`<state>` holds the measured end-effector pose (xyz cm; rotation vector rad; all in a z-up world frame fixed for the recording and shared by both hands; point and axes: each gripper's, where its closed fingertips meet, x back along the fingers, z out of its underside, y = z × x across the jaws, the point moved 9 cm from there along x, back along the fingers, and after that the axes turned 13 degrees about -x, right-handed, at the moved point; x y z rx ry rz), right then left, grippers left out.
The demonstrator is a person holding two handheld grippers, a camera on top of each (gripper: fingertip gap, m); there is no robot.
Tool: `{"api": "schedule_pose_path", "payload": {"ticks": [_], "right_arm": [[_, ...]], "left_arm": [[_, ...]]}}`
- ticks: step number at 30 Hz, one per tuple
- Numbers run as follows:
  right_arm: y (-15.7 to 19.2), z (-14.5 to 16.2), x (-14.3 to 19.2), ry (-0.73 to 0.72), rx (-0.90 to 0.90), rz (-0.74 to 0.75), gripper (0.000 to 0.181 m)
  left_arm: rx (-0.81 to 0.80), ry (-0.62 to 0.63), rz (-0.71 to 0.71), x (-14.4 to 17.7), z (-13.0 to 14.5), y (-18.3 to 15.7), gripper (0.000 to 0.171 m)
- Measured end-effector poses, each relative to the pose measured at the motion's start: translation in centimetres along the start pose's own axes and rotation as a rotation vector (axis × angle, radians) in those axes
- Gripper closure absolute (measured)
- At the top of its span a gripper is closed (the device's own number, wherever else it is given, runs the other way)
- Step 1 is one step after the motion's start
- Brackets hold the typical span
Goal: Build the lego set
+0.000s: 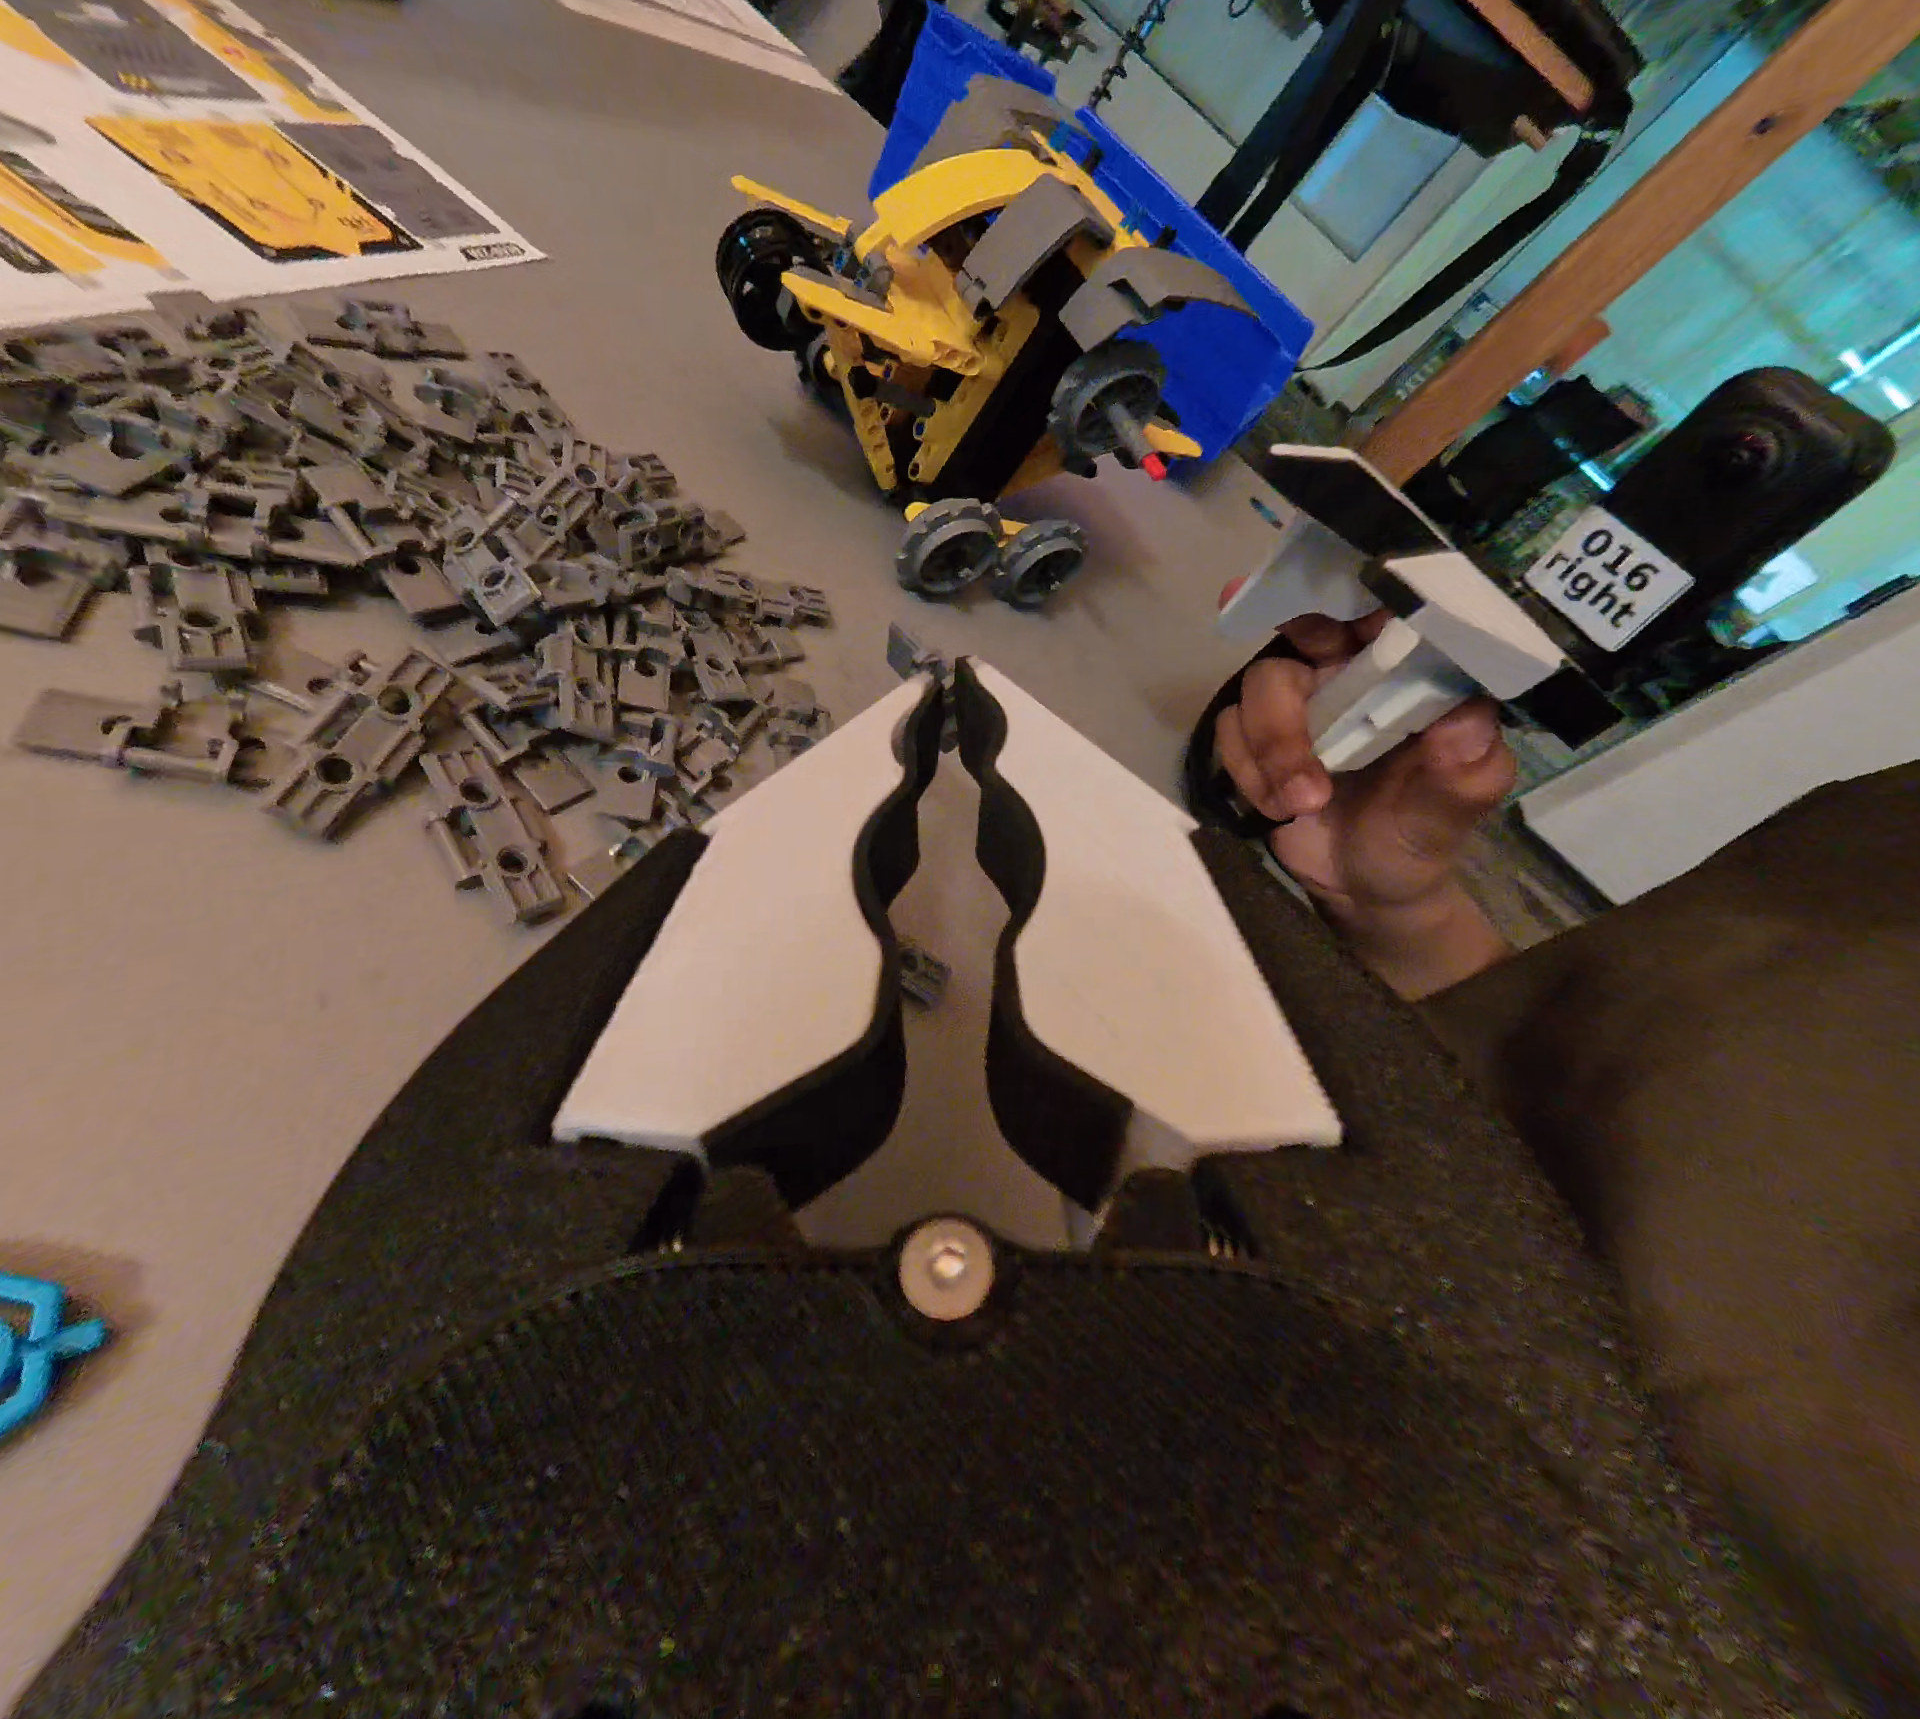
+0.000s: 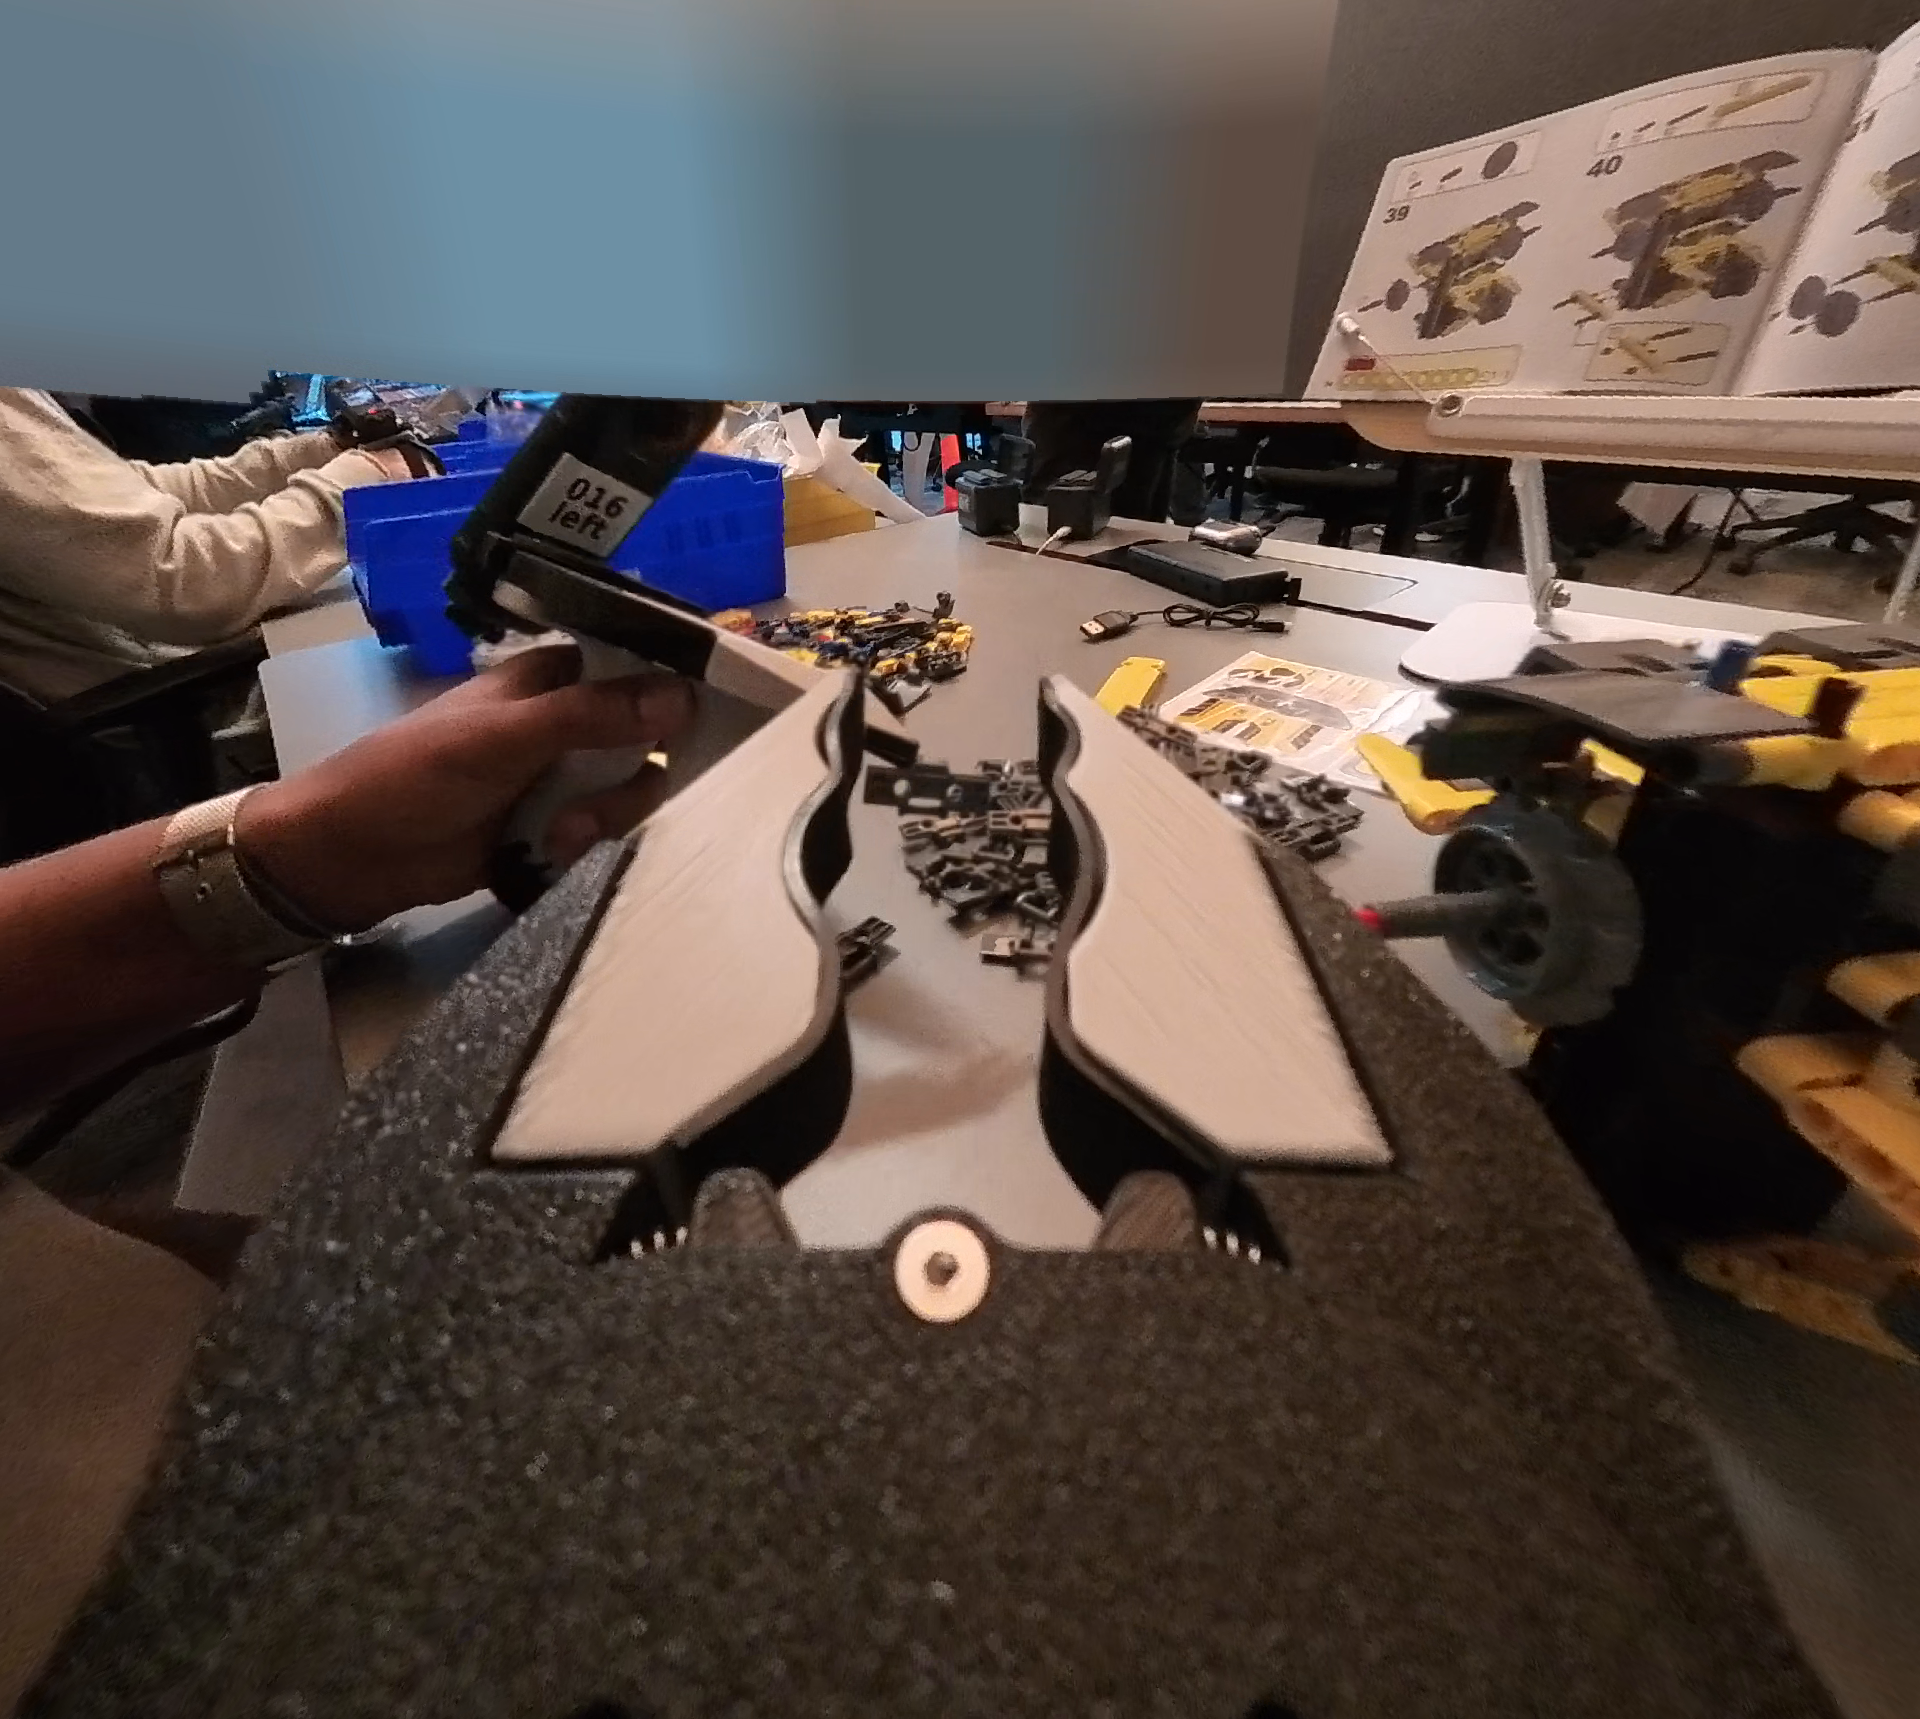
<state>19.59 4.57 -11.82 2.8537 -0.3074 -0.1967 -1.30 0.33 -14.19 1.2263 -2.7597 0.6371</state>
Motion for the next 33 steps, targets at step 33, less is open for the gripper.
{"api": "schedule_pose_path", "payload": {"ticks": [33], "right_arm": [[0.2,0.3,-0.3,0.043,0.001,-0.011,0.150]], "left_arm": [[-0.408,0.529,-0.337,-3.8,2.1,-1.3,0.157]]}}
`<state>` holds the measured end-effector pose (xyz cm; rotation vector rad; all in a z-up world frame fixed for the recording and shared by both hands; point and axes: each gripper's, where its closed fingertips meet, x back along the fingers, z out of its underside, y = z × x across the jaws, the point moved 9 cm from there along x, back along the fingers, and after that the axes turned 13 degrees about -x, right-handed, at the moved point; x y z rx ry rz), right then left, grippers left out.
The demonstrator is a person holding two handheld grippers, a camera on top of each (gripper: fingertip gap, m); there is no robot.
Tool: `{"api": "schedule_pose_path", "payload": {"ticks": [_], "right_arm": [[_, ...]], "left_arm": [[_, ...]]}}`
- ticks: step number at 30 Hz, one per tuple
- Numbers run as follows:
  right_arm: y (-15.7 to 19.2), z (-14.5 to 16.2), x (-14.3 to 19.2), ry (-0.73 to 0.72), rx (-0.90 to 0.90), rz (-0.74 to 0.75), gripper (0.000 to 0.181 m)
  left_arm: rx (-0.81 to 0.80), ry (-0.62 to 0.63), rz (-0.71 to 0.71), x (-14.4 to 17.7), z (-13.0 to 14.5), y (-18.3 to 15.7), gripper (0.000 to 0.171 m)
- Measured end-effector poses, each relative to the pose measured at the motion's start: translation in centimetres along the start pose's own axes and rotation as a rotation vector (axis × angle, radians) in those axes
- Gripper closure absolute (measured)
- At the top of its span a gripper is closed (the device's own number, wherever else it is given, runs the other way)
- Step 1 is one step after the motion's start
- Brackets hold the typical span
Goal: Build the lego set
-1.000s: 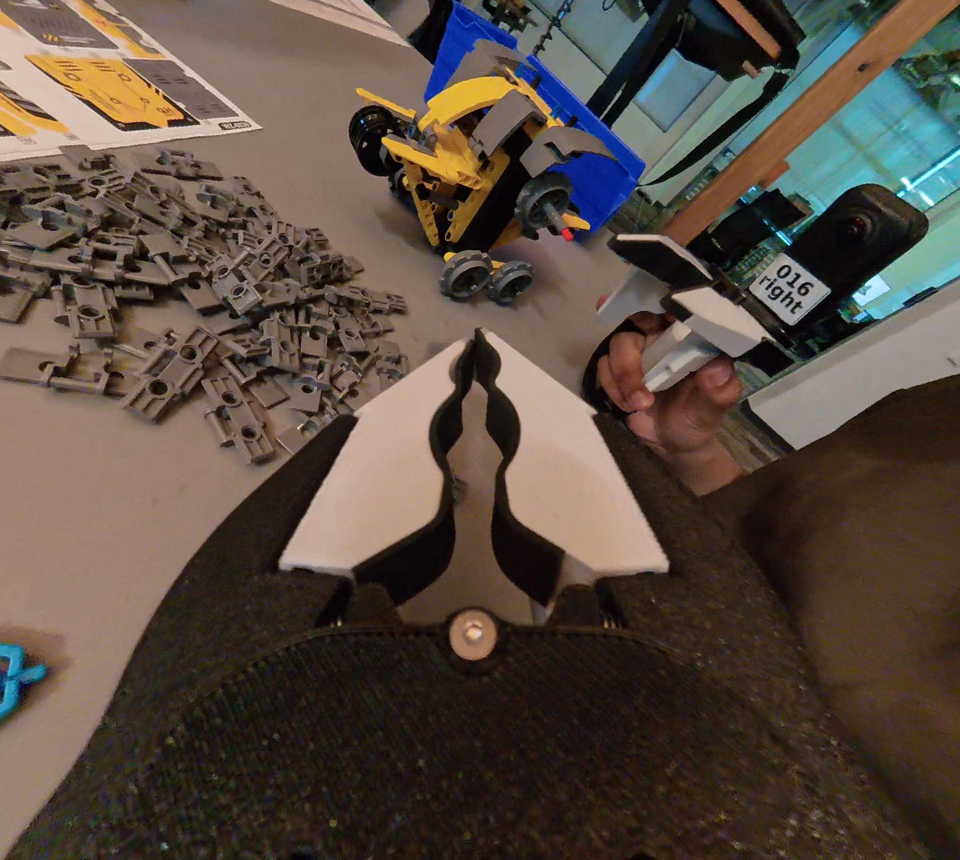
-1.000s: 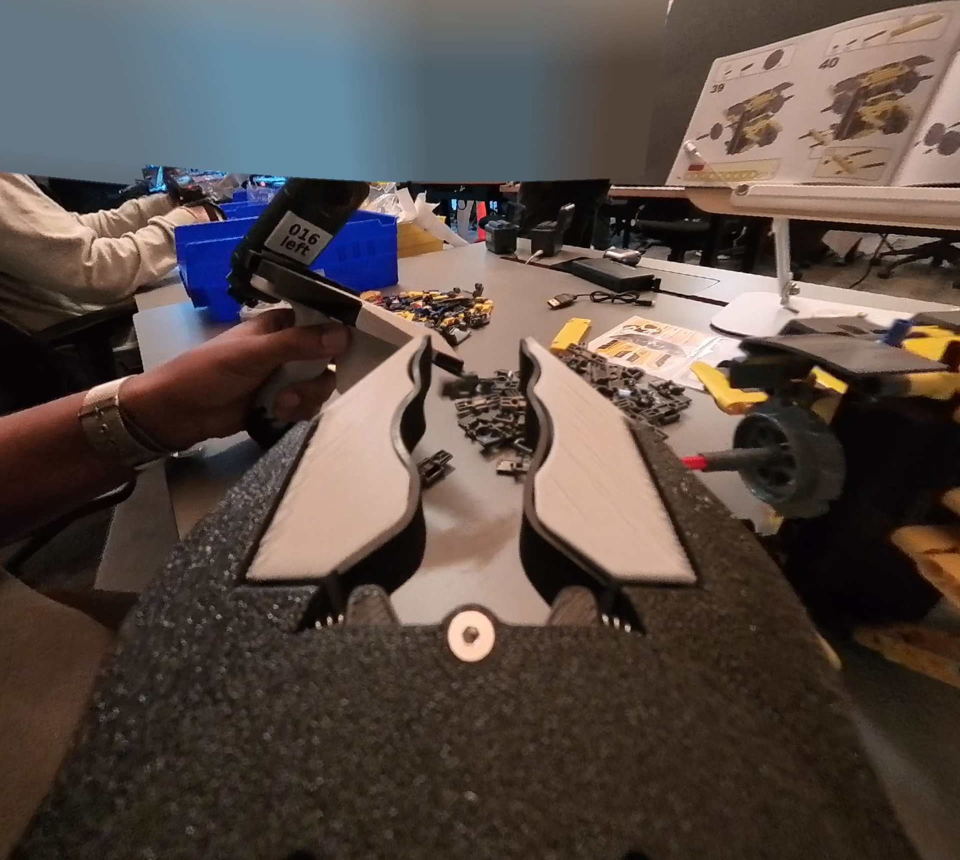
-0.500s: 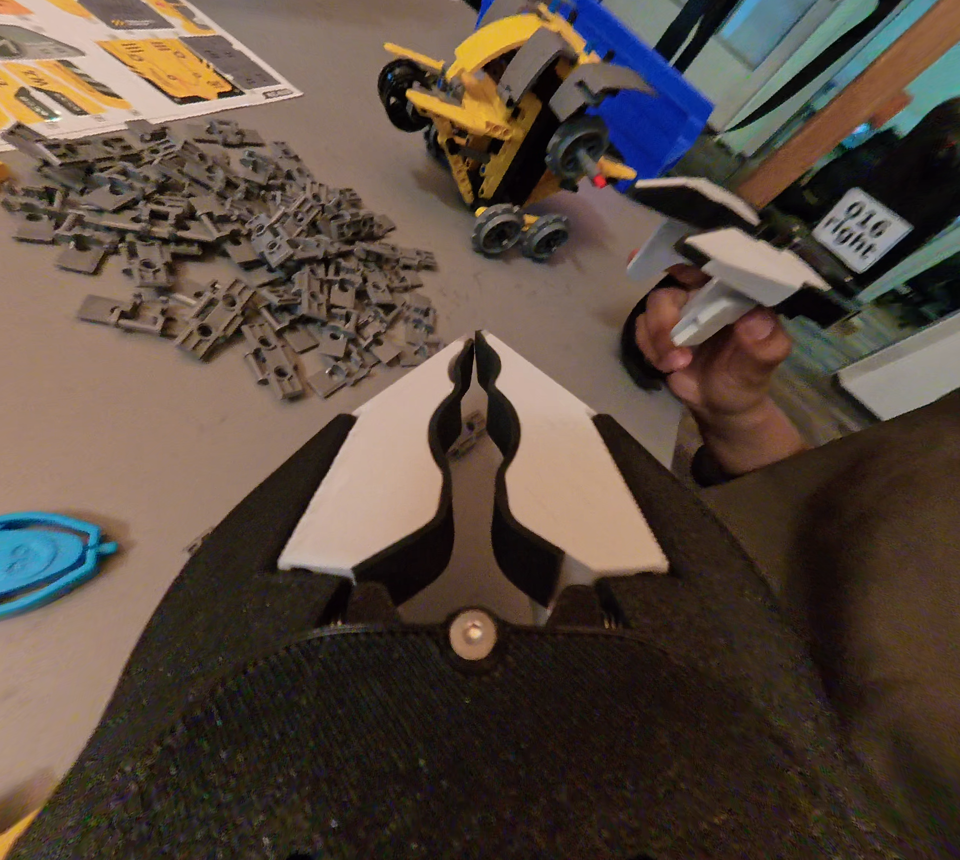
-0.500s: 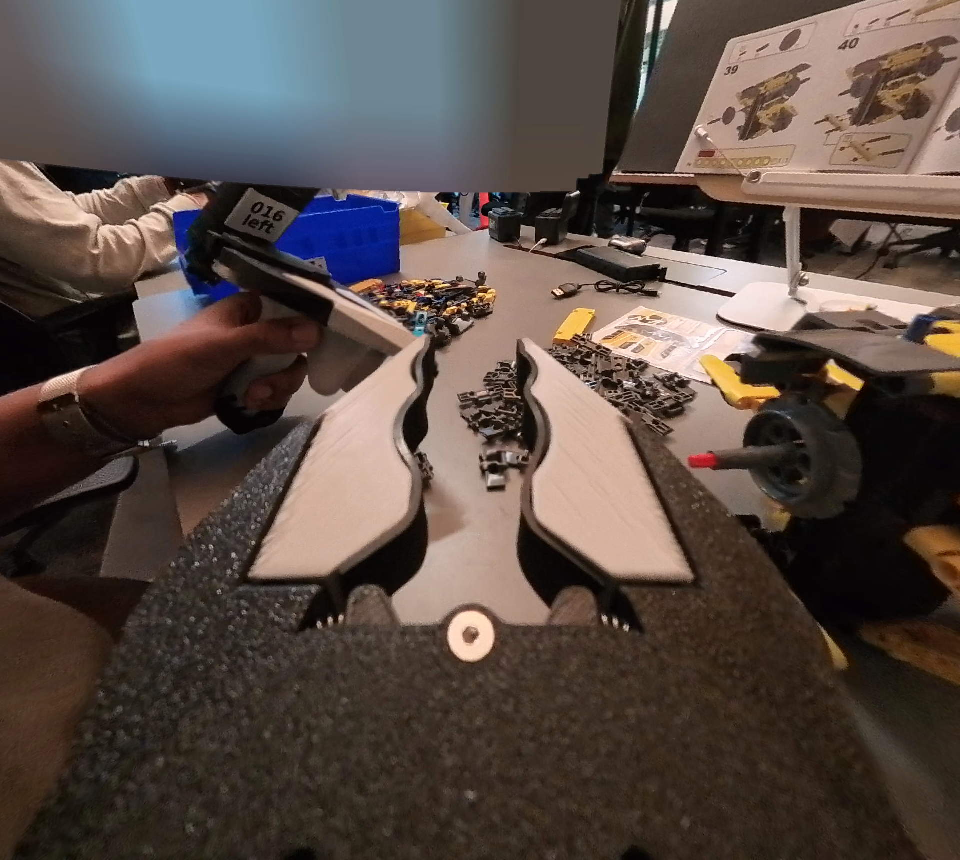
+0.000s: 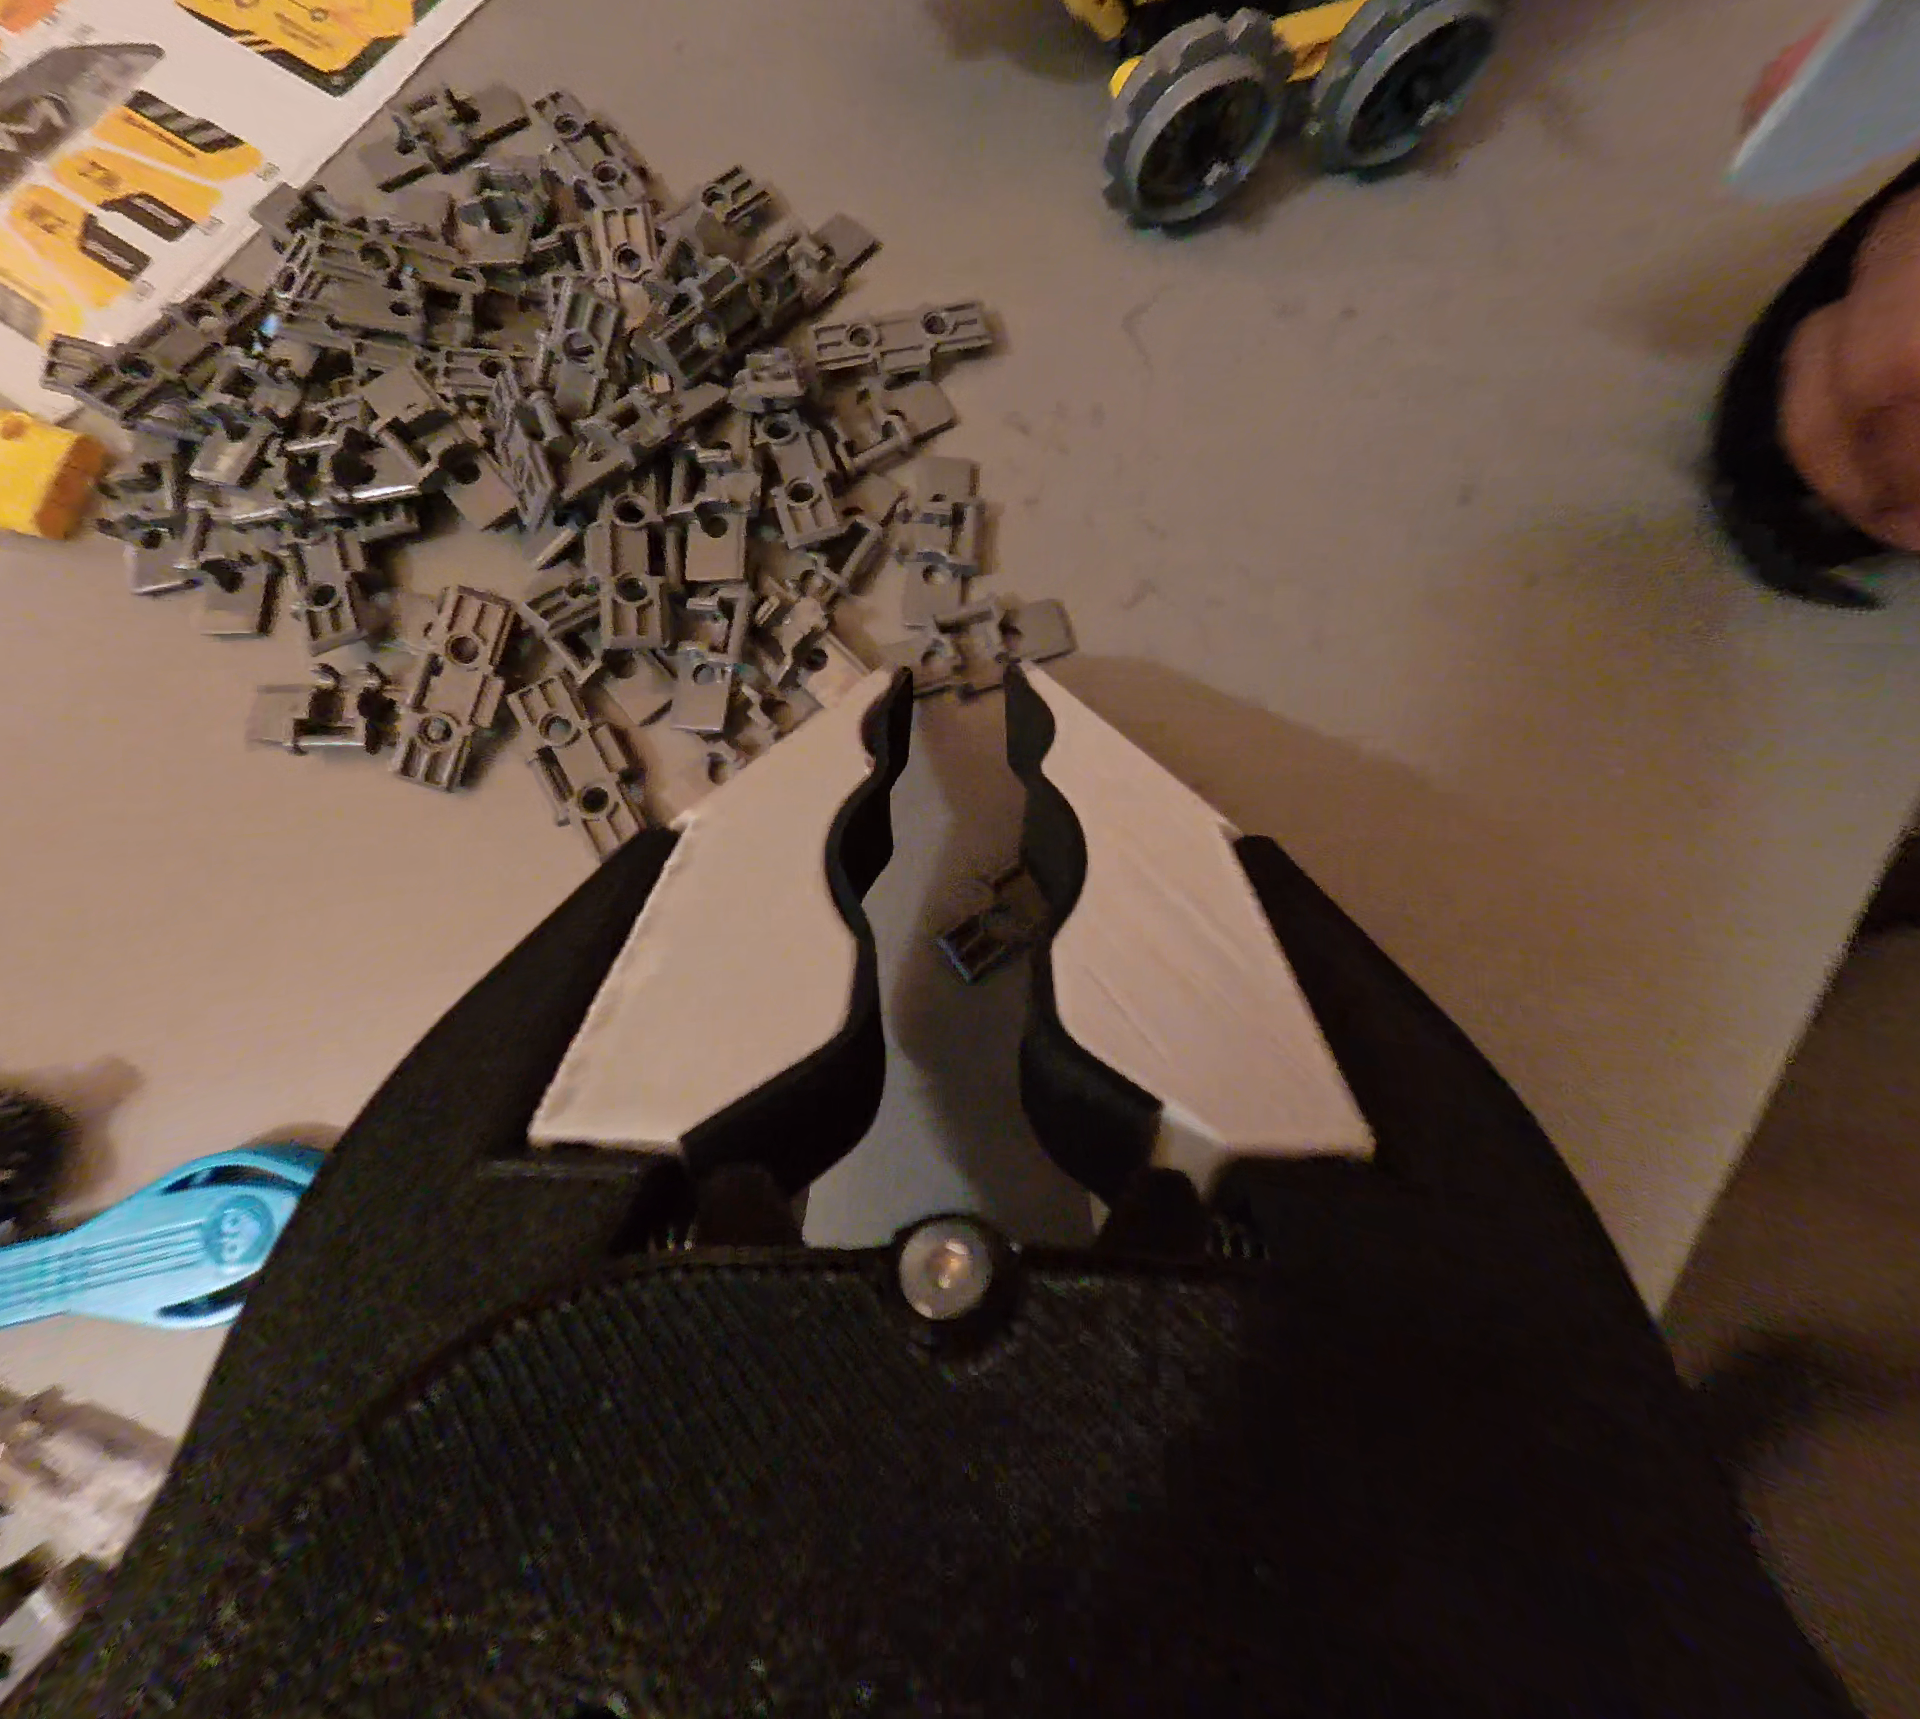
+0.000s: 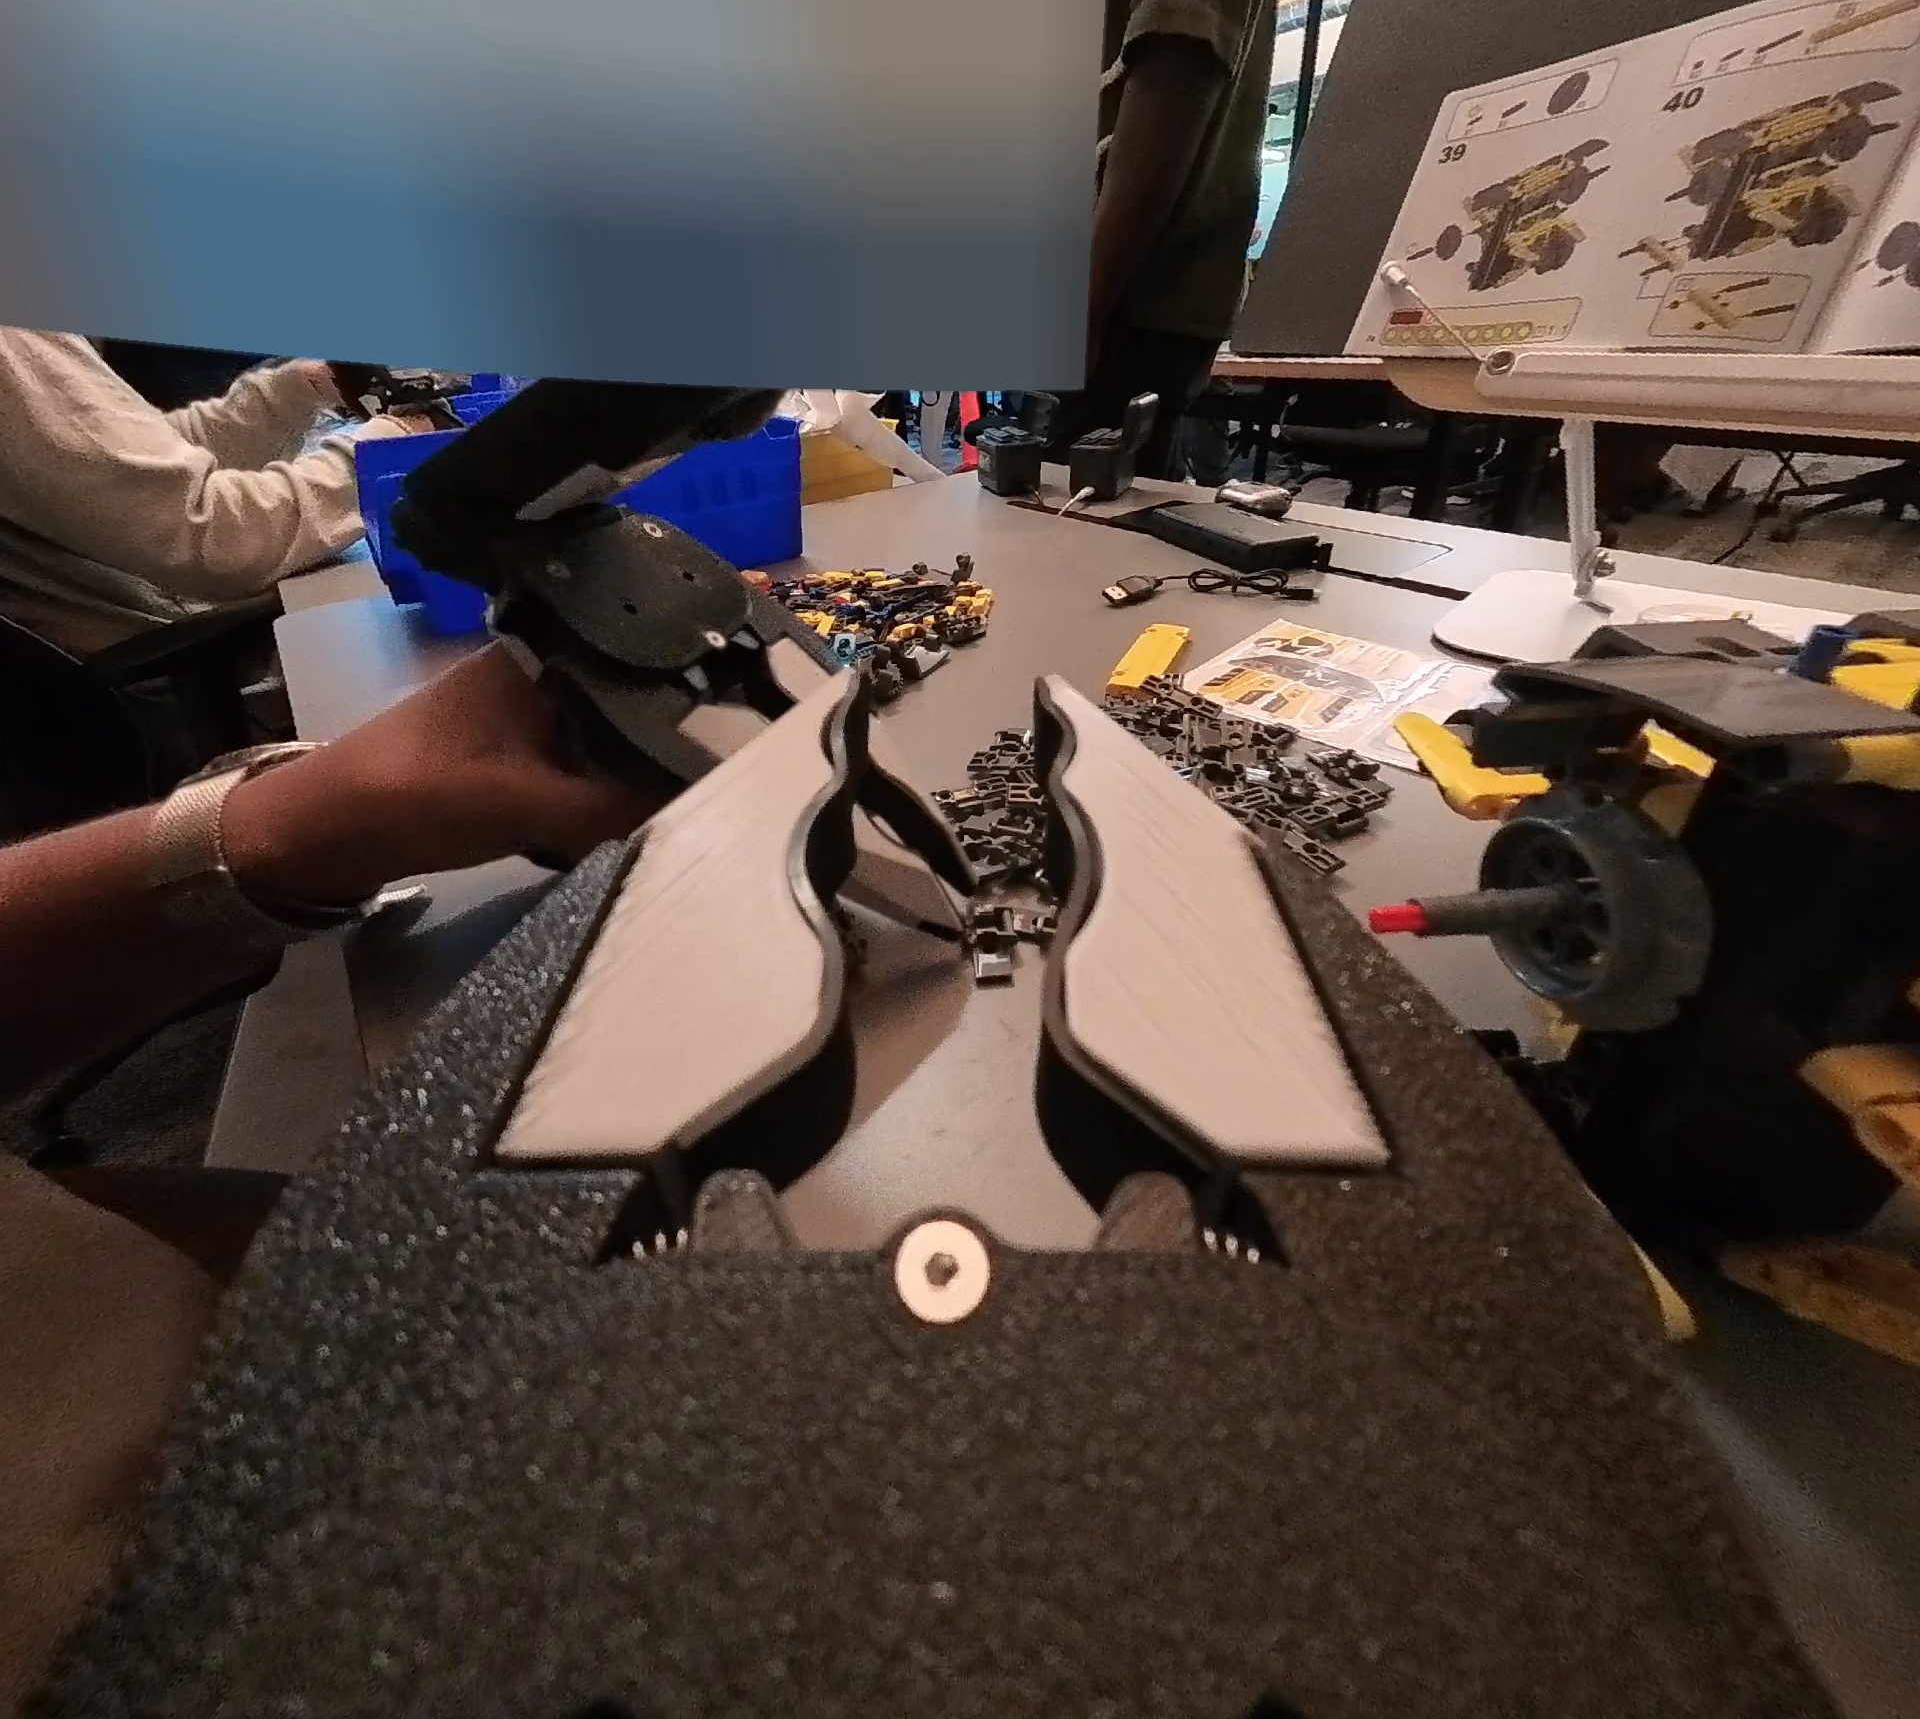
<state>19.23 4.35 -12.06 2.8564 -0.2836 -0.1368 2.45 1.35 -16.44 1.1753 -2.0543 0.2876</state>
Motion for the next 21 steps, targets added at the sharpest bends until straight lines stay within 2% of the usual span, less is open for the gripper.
{"api": "schedule_pose_path", "payload": {"ticks": [2,4,6,17,21], "right_arm": [[-0.01,-0.01,0.03,-0.003,-0.002,-0.002,0.150],[-0.02,-0.03,0.08,-0.006,-0.003,-0.003,0.150],[-0.03,-0.04,0.11,-0.009,-0.005,-0.004,0.150],[0.02,-0.10,0.29,-0.023,-0.002,-0.005,0.150],[0.05,-0.11,0.38,-0.028,-0.006,-0.008,0.150]], "left_arm": [[-0.035,0.030,-0.030,-0.33,-0.09,-0.18,0.158],[-0.066,0.053,-0.043,-0.55,-0.19,-0.45,0.169],[-0.084,0.051,-0.058,-0.65,-0.36,-0.63,0.171],[-0.058,-0.023,-0.005,0.17,-0.61,-0.56,0.171],[-0.092,0.001,-0.024,-0.28,-0.70,-0.66,0.159]]}}
